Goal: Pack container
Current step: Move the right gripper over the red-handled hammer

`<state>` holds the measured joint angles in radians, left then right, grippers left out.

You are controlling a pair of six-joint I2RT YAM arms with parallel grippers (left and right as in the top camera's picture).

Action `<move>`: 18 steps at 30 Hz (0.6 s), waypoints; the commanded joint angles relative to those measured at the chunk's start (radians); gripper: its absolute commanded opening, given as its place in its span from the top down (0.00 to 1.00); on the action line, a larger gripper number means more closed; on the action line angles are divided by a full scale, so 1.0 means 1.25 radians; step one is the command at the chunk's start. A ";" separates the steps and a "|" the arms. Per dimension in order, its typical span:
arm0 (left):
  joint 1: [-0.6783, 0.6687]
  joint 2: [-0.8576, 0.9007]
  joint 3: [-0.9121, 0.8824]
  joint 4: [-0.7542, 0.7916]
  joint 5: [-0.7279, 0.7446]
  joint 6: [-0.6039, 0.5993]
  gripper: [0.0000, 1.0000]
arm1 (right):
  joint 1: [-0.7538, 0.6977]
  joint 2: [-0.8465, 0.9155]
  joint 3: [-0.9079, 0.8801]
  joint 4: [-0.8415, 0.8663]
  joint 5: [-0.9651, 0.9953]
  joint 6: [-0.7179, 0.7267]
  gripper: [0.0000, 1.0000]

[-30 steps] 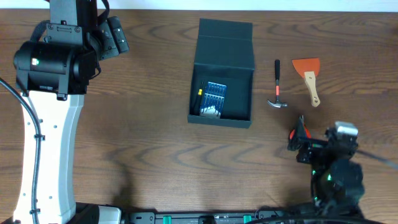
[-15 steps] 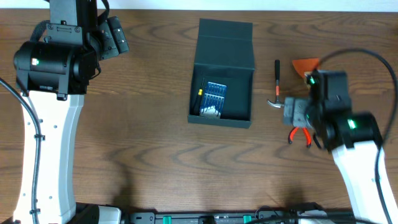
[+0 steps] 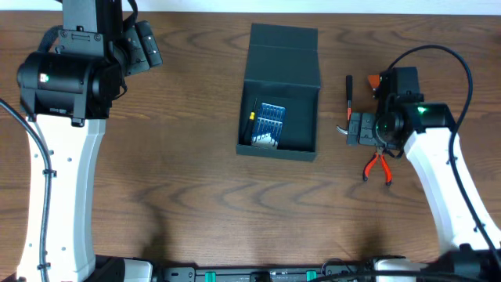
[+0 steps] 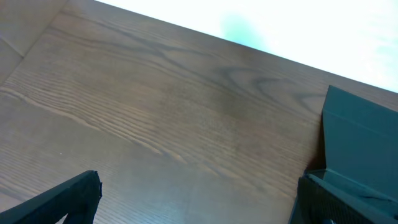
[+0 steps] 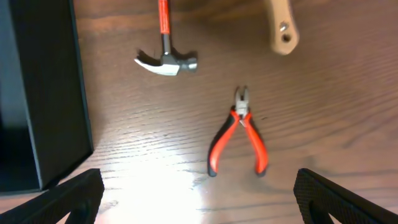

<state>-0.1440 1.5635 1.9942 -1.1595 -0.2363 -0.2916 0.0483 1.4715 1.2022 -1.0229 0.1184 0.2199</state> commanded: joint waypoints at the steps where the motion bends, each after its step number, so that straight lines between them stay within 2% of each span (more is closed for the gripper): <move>1: 0.004 -0.004 0.005 -0.002 -0.010 -0.001 0.01 | -0.008 0.035 0.019 0.001 -0.053 0.036 0.01; 18: 0.004 -0.004 0.005 -0.002 -0.009 -0.001 0.02 | -0.034 0.136 0.019 0.106 0.004 0.027 0.01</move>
<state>-0.1440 1.5635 1.9942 -1.1595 -0.2363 -0.2916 0.0097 1.5948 1.2102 -0.9016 0.1085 0.2504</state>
